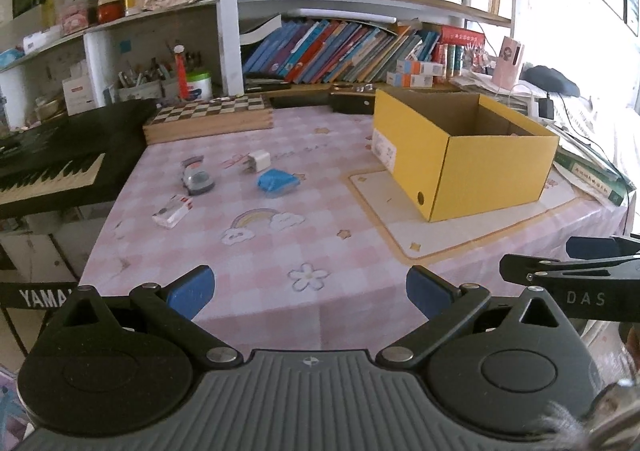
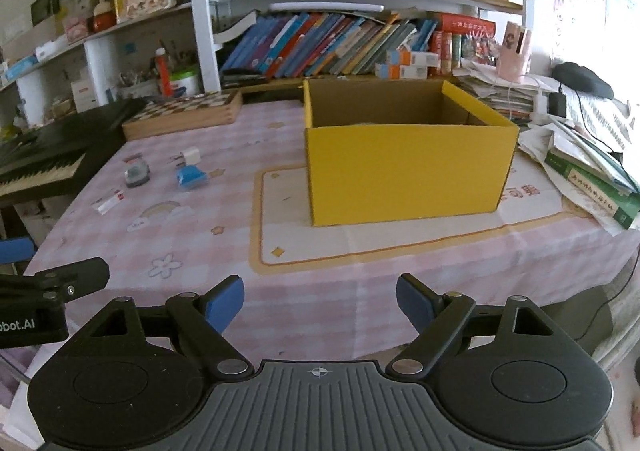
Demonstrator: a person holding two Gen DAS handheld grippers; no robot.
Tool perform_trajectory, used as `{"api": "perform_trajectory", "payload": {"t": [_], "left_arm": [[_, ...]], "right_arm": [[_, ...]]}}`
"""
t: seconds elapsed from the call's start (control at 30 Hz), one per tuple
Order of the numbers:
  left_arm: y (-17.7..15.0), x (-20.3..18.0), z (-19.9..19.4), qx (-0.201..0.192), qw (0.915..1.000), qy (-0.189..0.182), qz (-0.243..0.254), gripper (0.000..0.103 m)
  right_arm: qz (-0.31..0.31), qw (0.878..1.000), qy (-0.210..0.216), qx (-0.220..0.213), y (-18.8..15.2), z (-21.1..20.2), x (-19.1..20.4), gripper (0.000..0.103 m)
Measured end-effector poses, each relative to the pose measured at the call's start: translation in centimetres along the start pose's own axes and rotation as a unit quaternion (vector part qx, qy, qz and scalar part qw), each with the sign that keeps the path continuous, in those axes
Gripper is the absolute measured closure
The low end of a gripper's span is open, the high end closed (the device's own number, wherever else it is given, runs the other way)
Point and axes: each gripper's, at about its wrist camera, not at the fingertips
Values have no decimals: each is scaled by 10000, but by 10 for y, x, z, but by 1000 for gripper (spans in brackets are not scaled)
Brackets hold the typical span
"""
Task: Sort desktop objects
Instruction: 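Reach the right tool to the blue block while the left tool reaches the small white box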
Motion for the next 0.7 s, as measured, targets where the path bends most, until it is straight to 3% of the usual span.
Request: {"api": "perform_trajectory", "payload": {"t": [0.7], "left_arm": [[-19,76,-11,71,9978,511,-417,0]], "right_arm": [[-498,9969,589,146,-4,18,78,17]]}}
Point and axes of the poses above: each gripper's, at about its wrist camera, not at the fingertips, and z roughly the way its jaws point, x to its left, y to its top, and after that the axes turned 9 degrees about y, right-handed
